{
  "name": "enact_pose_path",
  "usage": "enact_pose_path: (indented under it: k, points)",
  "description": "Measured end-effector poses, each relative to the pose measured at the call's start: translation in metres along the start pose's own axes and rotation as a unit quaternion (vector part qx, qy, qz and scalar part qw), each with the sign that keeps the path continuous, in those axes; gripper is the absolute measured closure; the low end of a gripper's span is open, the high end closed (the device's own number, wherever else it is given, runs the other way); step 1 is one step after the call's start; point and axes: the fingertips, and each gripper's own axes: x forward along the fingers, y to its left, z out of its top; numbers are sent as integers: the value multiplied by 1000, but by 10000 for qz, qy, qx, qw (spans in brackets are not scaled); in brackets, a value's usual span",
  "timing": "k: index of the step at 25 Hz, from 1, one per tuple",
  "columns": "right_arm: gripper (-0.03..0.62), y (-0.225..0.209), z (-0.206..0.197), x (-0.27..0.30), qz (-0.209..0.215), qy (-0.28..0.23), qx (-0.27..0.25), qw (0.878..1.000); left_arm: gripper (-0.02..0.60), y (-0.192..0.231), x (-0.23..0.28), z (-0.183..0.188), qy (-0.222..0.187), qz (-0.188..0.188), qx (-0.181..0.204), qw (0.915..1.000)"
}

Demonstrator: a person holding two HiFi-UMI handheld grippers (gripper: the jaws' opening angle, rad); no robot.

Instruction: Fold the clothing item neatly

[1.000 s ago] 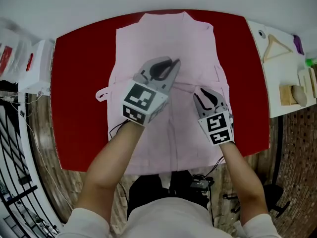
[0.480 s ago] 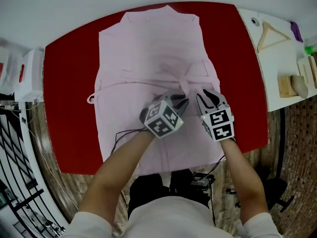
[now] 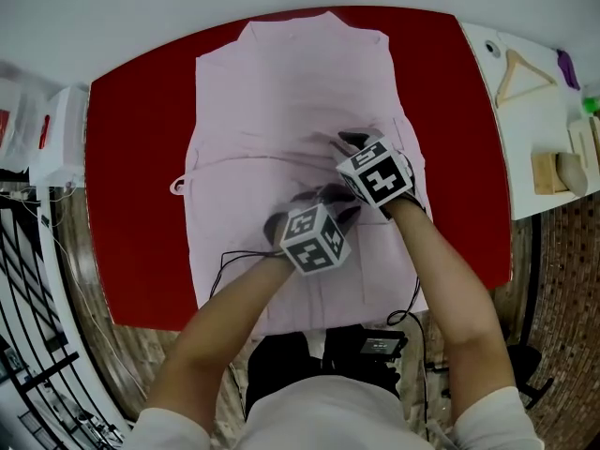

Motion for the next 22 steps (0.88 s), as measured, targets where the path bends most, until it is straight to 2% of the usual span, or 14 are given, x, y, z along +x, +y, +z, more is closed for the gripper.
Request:
enact_pose_path:
  k: [2, 3, 6, 10, 16, 19, 22]
  points:
    - [506, -3, -12, 14, -120, 539, -343, 9979, 523, 1, 0, 0, 8, 18, 3, 10000]
    - [550, -7, -16, 15, -210, 657, -450, 9966, 523, 2, -1, 0, -1, 49, -6, 10000]
    - [574, -25, -12, 4, -343, 403, -195, 9984, 514, 9, -6, -1, -36, 163, -40, 9999]
    - [574, -43, -12, -14, -191, 106, 379, 9990, 502, 10, -18, -11, 3, 178, -80, 9998]
    - [574, -75, -17, -34, -201, -251, 1110, 9933, 502, 23, -24, -24, 108, 274, -102, 9995]
    - [574, -97, -14, -36, -402, -343, 1207, 9913, 502, 27, -21, -31, 204, 245, -221, 9992]
    - [572, -110, -19, -26, -626, -200, 1045, 9924, 502, 20, -16, -35, 313, 118, -242, 9991]
